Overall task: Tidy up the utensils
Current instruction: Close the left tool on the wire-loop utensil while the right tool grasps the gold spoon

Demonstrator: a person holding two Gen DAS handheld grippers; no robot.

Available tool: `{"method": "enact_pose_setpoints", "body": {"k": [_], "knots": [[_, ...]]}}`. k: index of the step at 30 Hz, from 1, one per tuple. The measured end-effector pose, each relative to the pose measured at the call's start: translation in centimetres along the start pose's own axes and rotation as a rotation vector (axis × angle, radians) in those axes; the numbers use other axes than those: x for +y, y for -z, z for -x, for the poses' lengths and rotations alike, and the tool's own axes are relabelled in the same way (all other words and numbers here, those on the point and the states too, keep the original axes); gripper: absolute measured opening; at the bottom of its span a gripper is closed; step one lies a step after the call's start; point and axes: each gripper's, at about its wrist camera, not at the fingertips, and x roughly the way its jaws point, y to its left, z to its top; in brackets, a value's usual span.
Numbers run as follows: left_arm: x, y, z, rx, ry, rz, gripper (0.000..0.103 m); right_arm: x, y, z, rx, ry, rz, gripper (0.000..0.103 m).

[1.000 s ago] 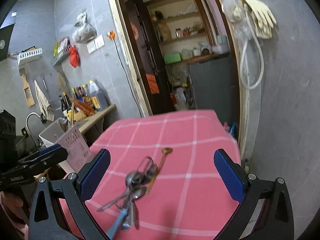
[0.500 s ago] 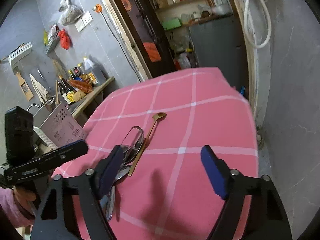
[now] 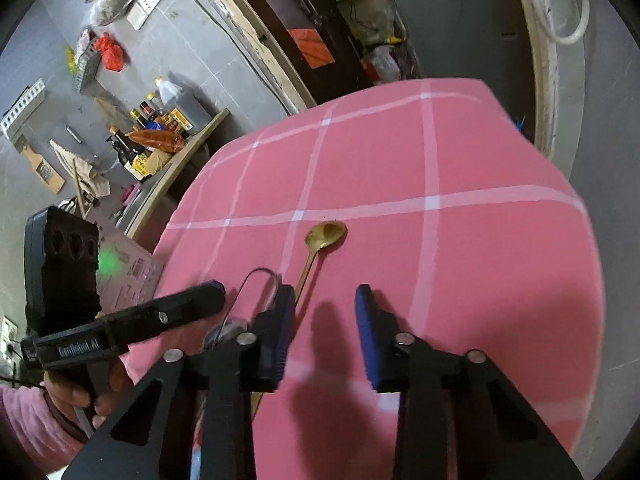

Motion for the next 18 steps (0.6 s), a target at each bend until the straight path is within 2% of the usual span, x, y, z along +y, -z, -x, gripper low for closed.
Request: {"method": "enact_pose_setpoints", "body": {"k": [8, 13, 15, 18], "knots": [[0.2, -0.1, -1.6, 0.025, 0.018, -0.002, 0.027, 0.4, -1.0, -2.4, 0.017, -0.012, 0.007, 0.019], [0.4, -0.2, -1.9, 0.027, 0.041, 0.005, 0.021, 0.2, -1.4, -2.9, 0.028, -0.048, -0.002, 0.018], [0.3, -0.2, -2.0, 0.034, 0.047, 0.003, 0.015, 0.2, -1.6, -3.1, 0.045, -0.067, 0.000, 0.018], [0.2, -0.6, -2.1, 0.056, 0.038, 0.003, 0.015, 0.2, -2.0, -3.7, 0.075, -0.100, -0.018, 0.018]]}}
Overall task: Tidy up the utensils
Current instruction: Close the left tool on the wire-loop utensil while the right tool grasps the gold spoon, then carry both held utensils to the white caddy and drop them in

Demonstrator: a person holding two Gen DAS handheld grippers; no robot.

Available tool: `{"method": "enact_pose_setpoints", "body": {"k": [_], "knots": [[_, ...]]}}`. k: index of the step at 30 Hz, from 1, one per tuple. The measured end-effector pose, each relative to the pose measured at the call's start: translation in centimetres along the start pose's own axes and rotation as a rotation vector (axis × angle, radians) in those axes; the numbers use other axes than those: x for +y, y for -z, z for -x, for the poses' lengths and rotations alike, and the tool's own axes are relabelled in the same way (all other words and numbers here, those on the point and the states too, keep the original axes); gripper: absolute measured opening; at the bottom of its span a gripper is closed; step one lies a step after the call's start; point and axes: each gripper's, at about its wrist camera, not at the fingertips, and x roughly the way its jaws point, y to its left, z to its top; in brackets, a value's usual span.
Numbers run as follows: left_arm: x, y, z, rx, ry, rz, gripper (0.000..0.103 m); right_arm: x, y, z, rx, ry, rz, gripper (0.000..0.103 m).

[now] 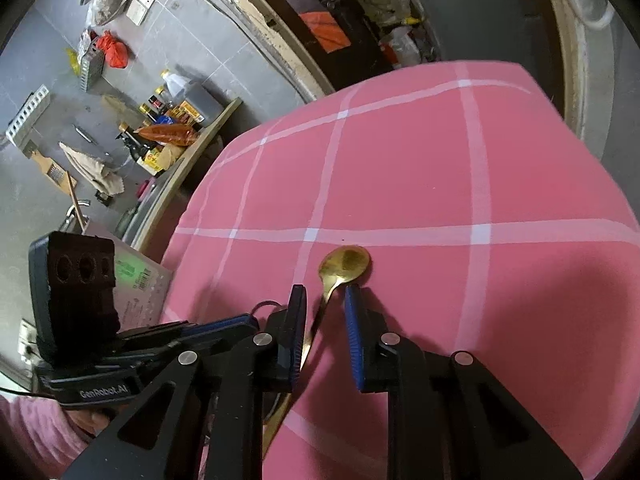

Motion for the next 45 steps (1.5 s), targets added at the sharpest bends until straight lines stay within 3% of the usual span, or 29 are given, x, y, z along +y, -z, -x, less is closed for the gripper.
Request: {"method": "enact_pose_setpoints", "body": {"k": [3, 8, 18, 27, 32, 41, 45], "knots": [[-0.1, -0.2, 0.0, 0.015, -0.011, 0.009, 0.013, -0.5, -0.4, -0.6, 0.034, -0.027, -0.032, 0.008], [-1.0, -0.2, 1.6, -0.023, -0.023, -0.008, 0.006, -0.6, 0.4, -0.4, 0.016, -0.079, -0.077, 0.004], [-2.5, 0.3, 8.0, -0.138, -0.057, -0.057, 0.002, 3.9, 2.5, 7.3, -0.213, -0.040, 0.011, 0.002], [-4.9, -0.8, 17.3, -0.307, -0.043, -0.106, 0.002, 11.2, 0.6, 14.1, -0.424, -0.081, 0.114, 0.002], [-5.1, -2.2, 23.6, -0.399, -0.058, -0.131, 0.002, 17.4, -1.3, 16.1, -0.514, -0.128, 0.188, 0.002], [-2.2, -3.7, 32.8, -0.536, -0.169, -0.141, 0.002, 26.8, -2.2, 14.3, -0.604, -0.219, 0.255, 0.002], [0.3, -3.7, 34.8, -0.617, -0.205, -0.107, 0.002, 29.4, -1.6, 12.5, -0.656, -0.226, 0.287, 0.002]]}}
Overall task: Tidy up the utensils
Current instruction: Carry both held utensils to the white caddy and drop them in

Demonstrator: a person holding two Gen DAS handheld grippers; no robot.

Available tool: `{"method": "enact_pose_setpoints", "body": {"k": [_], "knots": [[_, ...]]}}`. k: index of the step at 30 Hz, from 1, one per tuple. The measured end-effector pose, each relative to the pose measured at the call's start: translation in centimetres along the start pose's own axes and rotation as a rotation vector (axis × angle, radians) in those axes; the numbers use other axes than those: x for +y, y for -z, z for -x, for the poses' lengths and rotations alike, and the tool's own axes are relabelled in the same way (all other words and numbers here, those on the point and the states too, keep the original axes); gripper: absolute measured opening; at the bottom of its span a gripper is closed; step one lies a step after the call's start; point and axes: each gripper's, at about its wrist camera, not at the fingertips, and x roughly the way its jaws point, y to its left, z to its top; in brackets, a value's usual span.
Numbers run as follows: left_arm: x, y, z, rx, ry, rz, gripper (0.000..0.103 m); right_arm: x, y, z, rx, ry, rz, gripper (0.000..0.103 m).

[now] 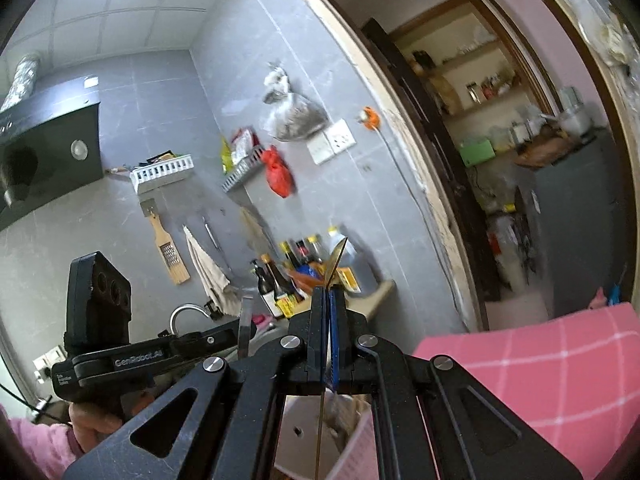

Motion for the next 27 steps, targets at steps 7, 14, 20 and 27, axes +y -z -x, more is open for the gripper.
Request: {"method": "enact_pose_setpoints", "body": {"k": [7, 14, 20, 27], "knots": [[3.2, 1.2, -1.0, -0.108, -0.053, 0.009, 0.002, 1.7, 3.0, -2.4, -0.049, -0.005, 0.049, 0.002], [4.6, 3.7, -2.5, -0.172, -0.066, -0.056, 0.002, -0.3, 7.1, -4.6, -0.022, 0.003, 0.018, 0.002], [5.2, 5.5, -3.1, -0.168, -0.058, -0.084, 0.003, -0.8, 9.3, -5.2, -0.003, 0.011, 0.041, 0.002], [6.0, 6.5, -3.4, -0.109, -0.033, -0.083, 0.003, -0.9, 10.1, -5.2, 0.040, 0.023, 0.075, 0.003]]}}
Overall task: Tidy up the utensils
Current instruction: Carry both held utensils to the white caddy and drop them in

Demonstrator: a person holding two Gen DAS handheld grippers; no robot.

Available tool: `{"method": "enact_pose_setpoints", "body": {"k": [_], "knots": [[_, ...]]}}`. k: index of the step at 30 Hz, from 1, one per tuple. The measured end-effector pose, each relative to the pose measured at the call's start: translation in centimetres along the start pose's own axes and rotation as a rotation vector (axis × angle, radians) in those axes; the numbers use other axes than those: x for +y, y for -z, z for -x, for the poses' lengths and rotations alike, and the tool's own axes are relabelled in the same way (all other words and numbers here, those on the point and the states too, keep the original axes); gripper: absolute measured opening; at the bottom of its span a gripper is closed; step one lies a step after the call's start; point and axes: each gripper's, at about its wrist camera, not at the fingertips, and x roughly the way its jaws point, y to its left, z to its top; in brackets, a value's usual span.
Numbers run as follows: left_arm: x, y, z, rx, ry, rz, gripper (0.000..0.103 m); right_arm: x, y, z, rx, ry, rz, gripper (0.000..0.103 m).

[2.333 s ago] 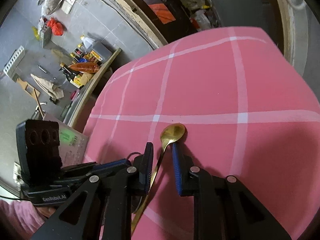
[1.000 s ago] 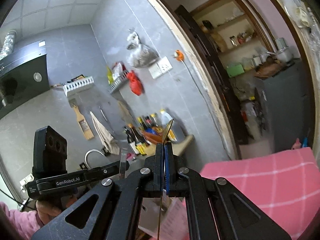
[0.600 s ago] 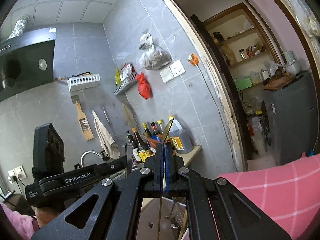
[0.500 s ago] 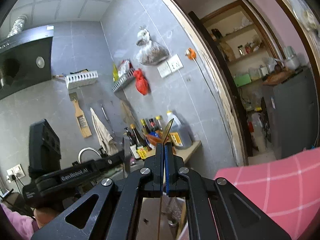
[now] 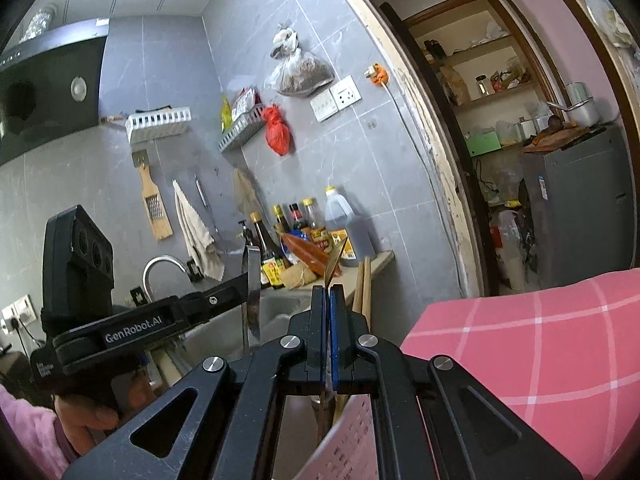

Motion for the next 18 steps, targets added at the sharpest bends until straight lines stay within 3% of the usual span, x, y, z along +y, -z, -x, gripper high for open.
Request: {"method": "enact_pose_setpoints", "body": {"k": [12, 13, 15, 16, 18], "knots": [[0.1, 0.9, 0.7, 0.094, 0.026, -0.007, 0.007, -0.1, 0.6, 0.1, 0.081, 0.034, 0.031, 0.004], [0.0, 1.0, 0.7, 0.110, 0.027, -0.009, 0.014, -0.1, 0.6, 0.1, 0.098, 0.040, 0.035, 0.005], [0.1, 1.4, 1.2, 0.118, 0.025, -0.004, 0.045, -0.1, 0.7, 0.2, 0.120, 0.049, 0.037, 0.016], [0.3, 1.6, 1.9, 0.107, 0.030, 0.017, 0.052, -0.2, 0.7, 0.3, 0.130, 0.051, 0.035, 0.026], [0.6, 1.8, 2.6, 0.089, 0.030, 0.048, 0.058, -0.3, 0.6, 0.9, 0.133, 0.056, 0.029, 0.032]]}}
